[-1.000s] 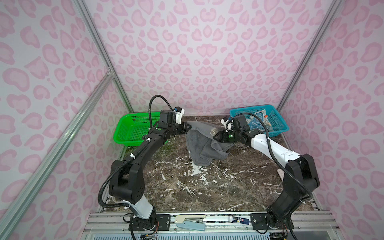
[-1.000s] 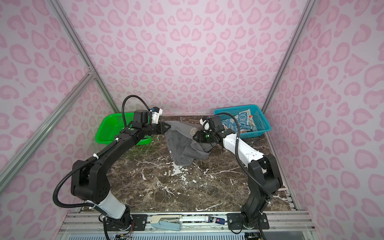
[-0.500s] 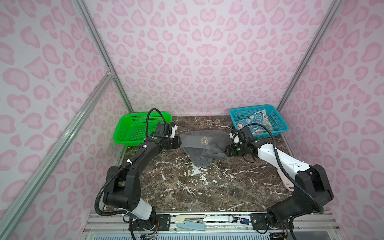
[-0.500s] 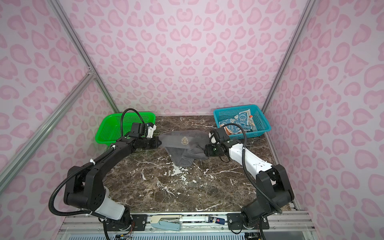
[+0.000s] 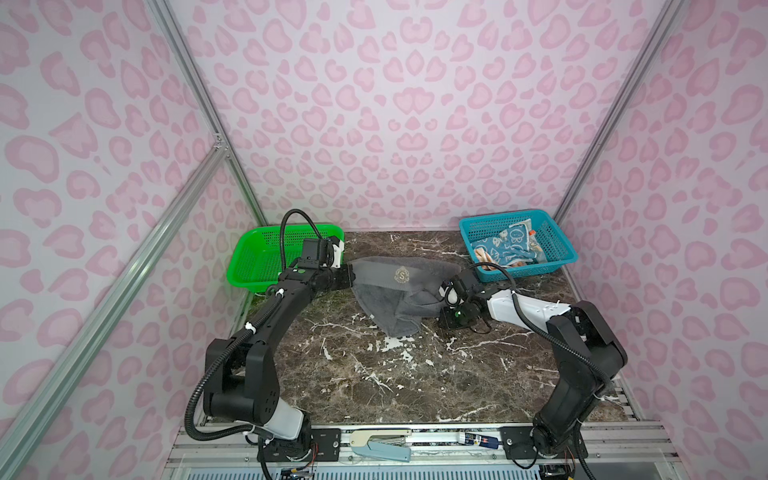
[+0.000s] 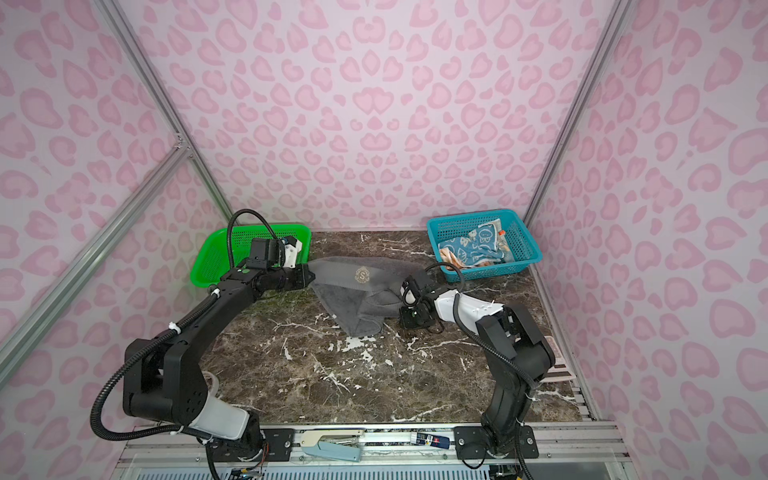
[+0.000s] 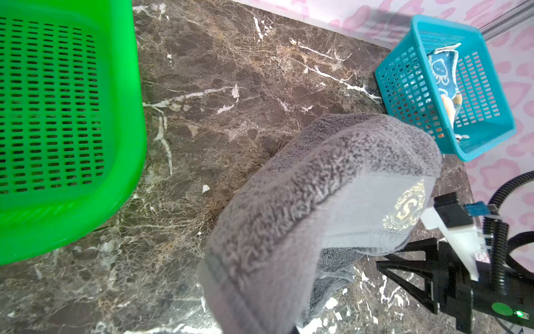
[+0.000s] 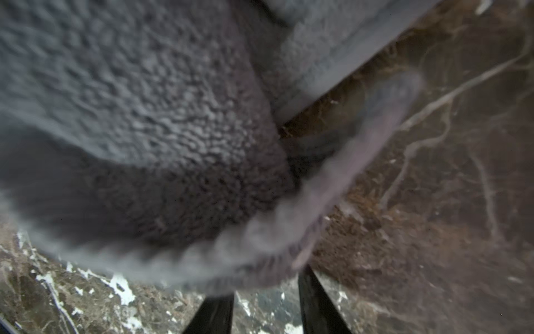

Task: Fold and stack the towels

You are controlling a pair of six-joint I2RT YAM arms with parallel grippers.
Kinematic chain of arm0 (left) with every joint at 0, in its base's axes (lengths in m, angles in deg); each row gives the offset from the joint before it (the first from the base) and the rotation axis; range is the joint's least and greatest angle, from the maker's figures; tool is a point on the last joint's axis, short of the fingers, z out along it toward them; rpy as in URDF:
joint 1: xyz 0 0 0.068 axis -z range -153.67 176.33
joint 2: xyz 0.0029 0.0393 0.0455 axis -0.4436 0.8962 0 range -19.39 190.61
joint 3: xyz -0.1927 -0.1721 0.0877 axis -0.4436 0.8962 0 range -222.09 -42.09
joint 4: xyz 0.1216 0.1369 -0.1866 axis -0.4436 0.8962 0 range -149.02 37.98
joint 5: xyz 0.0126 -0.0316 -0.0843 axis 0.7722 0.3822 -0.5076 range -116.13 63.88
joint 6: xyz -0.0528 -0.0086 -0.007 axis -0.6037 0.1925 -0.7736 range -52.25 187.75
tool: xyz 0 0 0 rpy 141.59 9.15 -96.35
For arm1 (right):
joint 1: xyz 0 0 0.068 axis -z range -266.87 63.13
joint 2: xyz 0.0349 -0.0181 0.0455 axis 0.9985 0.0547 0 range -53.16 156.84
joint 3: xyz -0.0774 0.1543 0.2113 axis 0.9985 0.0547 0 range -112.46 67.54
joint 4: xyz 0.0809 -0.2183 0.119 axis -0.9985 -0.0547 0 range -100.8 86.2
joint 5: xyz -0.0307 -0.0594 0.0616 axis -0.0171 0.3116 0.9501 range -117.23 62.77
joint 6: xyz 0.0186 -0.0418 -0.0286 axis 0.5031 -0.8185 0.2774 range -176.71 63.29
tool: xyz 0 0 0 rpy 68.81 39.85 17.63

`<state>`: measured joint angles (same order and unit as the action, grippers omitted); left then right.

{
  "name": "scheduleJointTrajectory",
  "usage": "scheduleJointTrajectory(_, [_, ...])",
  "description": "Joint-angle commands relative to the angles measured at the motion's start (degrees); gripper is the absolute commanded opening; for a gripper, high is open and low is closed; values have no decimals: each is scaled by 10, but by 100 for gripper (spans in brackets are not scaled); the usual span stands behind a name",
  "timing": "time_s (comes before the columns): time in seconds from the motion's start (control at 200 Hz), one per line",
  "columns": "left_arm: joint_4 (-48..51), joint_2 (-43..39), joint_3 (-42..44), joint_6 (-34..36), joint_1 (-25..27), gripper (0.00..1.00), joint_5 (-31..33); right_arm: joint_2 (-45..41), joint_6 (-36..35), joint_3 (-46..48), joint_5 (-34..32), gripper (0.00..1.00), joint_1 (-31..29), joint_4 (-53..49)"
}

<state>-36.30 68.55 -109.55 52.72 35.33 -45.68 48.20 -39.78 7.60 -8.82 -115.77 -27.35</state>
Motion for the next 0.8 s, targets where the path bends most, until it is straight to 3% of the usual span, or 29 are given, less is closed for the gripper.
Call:
scheduleJointTrajectory(0.0, [0,2,-9,3,-1,4,-3,0,-22,2,-25,25,-7,-12])
scheduleJointTrajectory(0.075, [-1,6,-8,4,-2,4,-2,-19,-46,9,-33,18,-8,-23])
scheduleJointTrajectory(0.15, [0,10,-10,5,-4,4,-4,-48,-72,16,-36,17,-7,-32])
scheduleJointTrajectory(0.2, [1,12,-12,5,-4,4,-5,-74,-84,21,-36,21,-4,-30])
scheduleJointTrajectory(0.265, [0,15,-14,5,-5,4,-7,-103,-78,26,-27,33,10,-16])
scheduleJointTrajectory(0.385, [0,22,-19,5,-5,4,-12,-120,-10,23,-4,52,53,45])
scheduleJointTrajectory(0.645, [-2,34,-21,4,-5,4,-10,-20,148,-6,18,65,65,229])
scheduleJointTrajectory(0.795, [-1,38,-21,6,-5,4,-8,42,203,-38,5,70,64,252])
